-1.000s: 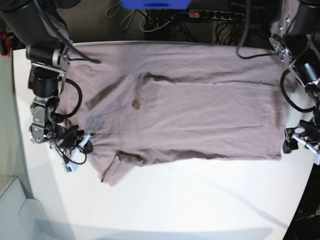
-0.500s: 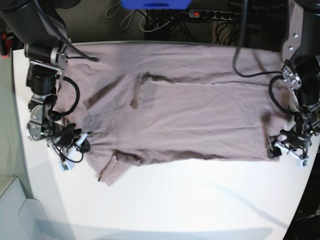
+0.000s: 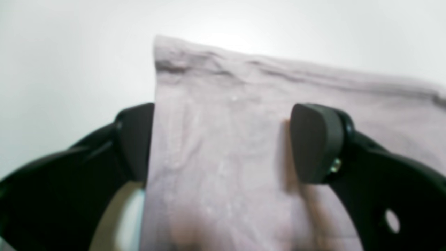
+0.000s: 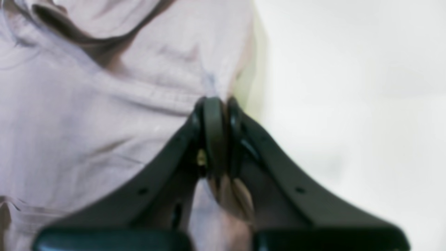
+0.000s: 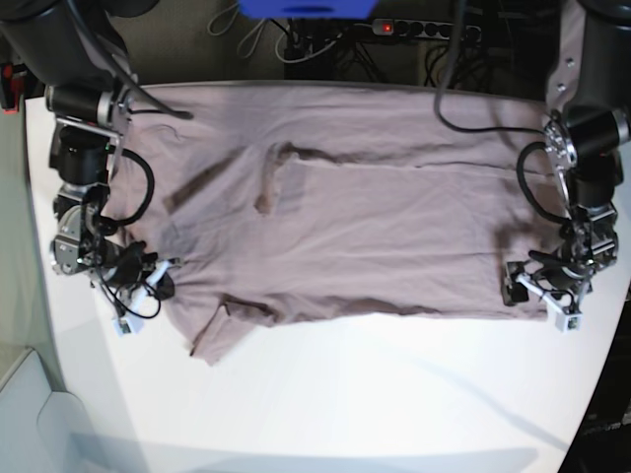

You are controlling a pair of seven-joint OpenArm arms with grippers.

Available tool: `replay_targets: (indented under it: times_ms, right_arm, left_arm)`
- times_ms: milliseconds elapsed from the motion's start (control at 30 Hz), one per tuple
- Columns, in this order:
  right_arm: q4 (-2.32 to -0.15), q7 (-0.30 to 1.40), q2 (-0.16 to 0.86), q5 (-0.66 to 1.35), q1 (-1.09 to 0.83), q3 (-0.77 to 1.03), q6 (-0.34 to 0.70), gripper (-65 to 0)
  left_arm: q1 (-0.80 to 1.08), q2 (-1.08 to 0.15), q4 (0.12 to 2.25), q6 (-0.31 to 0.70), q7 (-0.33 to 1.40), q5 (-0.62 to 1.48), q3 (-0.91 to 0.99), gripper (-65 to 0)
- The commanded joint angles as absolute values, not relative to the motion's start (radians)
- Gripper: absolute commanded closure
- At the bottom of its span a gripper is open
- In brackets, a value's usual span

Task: Layout the t-shirt on the table in an organized manner, then fold the t-shirt properly
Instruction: 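Move the left gripper to the opposite side and grasp the hem-side edge, then lift the hem-side edge with both grippers and fold it toward the collar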

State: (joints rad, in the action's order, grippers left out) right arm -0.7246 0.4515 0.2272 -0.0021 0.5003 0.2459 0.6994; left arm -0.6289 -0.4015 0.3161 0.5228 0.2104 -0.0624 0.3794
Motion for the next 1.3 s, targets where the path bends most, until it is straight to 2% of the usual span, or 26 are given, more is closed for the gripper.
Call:
replay_targets:
  times_ms: [0, 67, 133, 200, 333, 367, 433, 500, 633, 967, 1133, 1267]
  right_arm:
    - [-0.734, 0.475, 0.24, -0.021, 0.515, 0.248, 0.698, 0.0]
    - [-0.734, 0.475, 0.24, -0.021, 0.515, 0.248, 0.698, 0.0]
    - [-0.734, 0.475, 0.24, -0.021, 0.515, 0.248, 0.698, 0.0]
    - [-0.734, 0.475, 0.24, -0.021, 0.515, 0.248, 0.698, 0.0]
    - [-0.734, 0.475, 0.24, -0.021, 0.515, 0.248, 0.698, 0.0]
    - [-0.734, 0.475, 0.24, -0.021, 0.515, 0.248, 0.698, 0.0]
    - [-0.734, 0.475, 0.24, -0.021, 0.515, 0.248, 0.698, 0.0]
    - [-0.734, 0.475, 0.24, -0.021, 0.515, 0.248, 0.698, 0.0]
    - [-0.74, 0.475, 0.24, -0.018, 0.518, 0.248, 0.698, 0.0]
    - [-0.963, 0.484, 0.262, -0.015, 0.415, 0.249, 0.698, 0.0]
    - [-1.003, 0.536, 0.262, -0.015, 0.398, 0.251, 0.698, 0.0]
    - [-1.061, 0.556, 0.262, -0.015, 0.38, 0.32, 0.698, 0.0]
  left_arm:
    - [-0.641, -0.415, 0.326, 0.519, 0.223, -0.059, 0.384, -56.7]
    - [-0.634, -0.41, 0.326, 0.519, 0.223, -0.059, 0.384, -56.4]
    - [-0.631, -0.41, 0.325, 0.519, 0.223, -0.061, 0.383, -51.7]
    - [-0.627, -0.41, 0.325, 0.519, 0.225, -0.061, 0.383, -38.9]
    - [-0.616, -0.412, 0.325, 0.519, 0.225, -0.059, 0.383, -2.4]
    - [-0.616, -0.412, 0.326, 0.519, 0.225, -0.059, 0.383, 0.0]
    - [-0.616, -0.414, 0.329, 0.519, 0.225, -0.059, 0.383, -2.2]
    - [-0.616, -0.414, 0.335, 0.521, 0.225, -0.059, 0.383, 0.0]
    - [-0.618, -0.414, 0.341, 0.532, 0.225, -0.05, 0.384, 0.0]
    - [-0.512, -0.447, 0.596, 0.533, 0.32, 0.297, 0.38, 0.0]
    - [-0.463, -0.447, 0.736, 0.533, 0.392, 0.36, 0.381, 0.0]
    - [-0.453, -0.449, 0.802, 0.533, 0.43, 0.4, 0.381, 0.0]
